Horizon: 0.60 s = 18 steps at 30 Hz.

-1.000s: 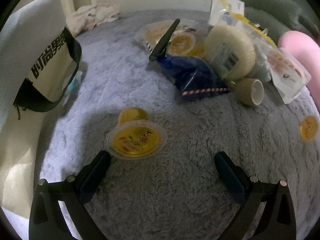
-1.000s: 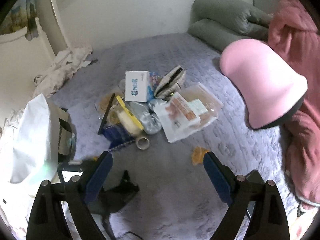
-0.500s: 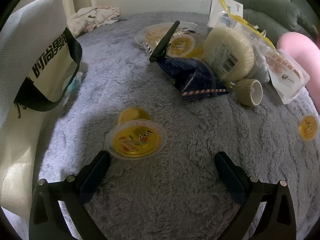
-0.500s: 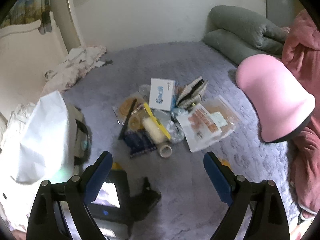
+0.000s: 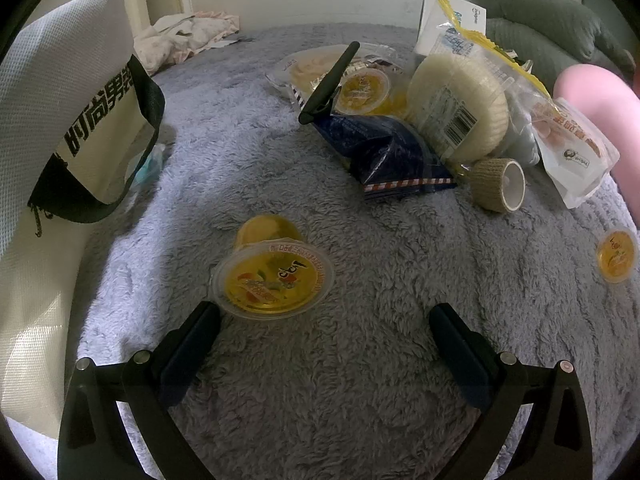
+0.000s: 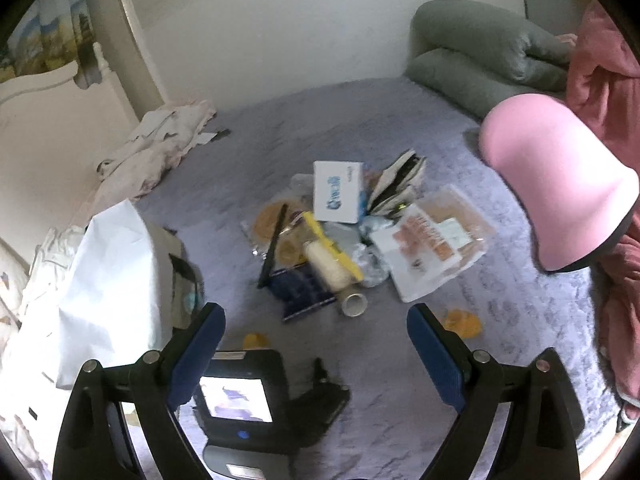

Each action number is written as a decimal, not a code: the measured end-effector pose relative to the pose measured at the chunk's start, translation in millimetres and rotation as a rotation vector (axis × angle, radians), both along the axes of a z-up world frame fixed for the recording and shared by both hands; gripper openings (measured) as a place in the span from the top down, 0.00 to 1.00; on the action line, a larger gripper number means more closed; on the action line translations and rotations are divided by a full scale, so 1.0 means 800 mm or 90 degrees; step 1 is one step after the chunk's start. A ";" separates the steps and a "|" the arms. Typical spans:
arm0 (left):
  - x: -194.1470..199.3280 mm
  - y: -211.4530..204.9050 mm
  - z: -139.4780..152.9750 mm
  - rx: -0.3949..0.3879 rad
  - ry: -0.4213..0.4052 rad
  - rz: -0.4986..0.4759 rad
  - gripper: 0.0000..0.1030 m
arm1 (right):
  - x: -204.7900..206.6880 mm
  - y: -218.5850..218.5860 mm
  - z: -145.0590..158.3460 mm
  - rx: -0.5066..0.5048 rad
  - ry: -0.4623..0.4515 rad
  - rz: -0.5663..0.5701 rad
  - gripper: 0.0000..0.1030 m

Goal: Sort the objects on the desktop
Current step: 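Move the right gripper over the bed toward an orange jelly cup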

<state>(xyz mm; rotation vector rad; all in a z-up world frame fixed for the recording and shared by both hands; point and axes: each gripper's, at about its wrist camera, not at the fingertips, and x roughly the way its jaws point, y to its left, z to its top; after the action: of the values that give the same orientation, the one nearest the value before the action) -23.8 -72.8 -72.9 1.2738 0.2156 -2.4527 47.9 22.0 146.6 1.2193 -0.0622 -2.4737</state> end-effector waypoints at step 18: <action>-0.007 -0.001 -0.001 0.000 0.000 0.000 0.00 | 0.068 0.081 0.040 0.066 0.082 0.045 0.10</action>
<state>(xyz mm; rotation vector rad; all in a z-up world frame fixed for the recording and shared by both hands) -29.3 -73.6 -73.9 1.2732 0.2168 -2.4526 102.7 86.5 178.7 1.0791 0.1437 -2.5142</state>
